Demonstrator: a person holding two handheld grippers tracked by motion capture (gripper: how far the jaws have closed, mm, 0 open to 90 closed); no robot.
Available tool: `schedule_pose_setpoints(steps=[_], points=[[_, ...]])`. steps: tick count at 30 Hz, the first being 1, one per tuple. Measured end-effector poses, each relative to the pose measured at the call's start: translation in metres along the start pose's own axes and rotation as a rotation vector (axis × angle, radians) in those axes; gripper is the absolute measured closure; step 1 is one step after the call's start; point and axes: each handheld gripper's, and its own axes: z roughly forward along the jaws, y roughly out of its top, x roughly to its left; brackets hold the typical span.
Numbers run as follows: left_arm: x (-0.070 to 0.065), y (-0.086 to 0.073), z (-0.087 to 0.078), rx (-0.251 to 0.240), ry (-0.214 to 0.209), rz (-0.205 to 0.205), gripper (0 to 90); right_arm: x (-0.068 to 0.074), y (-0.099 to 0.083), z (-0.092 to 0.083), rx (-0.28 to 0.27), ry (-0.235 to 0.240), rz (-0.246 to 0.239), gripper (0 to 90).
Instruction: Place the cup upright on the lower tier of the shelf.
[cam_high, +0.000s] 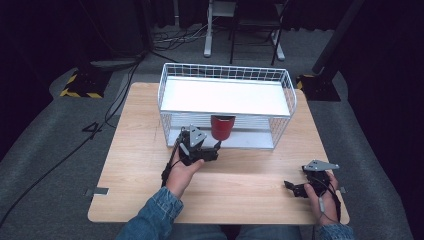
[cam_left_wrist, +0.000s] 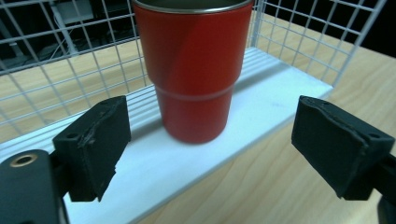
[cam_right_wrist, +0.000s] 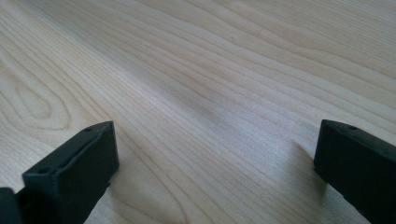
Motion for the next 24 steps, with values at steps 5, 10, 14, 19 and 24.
schedule_pose_setpoints(steps=[5,10,14,19,24], points=[[0.009,-0.006,-0.024,0.011,0.000,0.013,14.1,0.000,0.000,0.000,0.000,0.000,0.000,0.1],[0.021,-0.015,-0.048,0.018,-0.012,0.007,14.5,0.000,0.000,0.000,-0.001,0.000,0.002,0.1],[0.030,-0.022,-0.065,0.019,-0.025,-0.016,14.5,0.000,0.000,0.000,-0.001,0.000,0.002,0.0],[0.042,-0.029,-0.083,0.019,-0.048,-0.025,12.2,0.000,0.004,0.004,0.001,0.006,-0.009,0.0],[0.054,-0.035,-0.101,0.032,-0.064,-0.001,13.2,0.001,0.010,0.010,0.001,0.019,-0.017,0.1]])
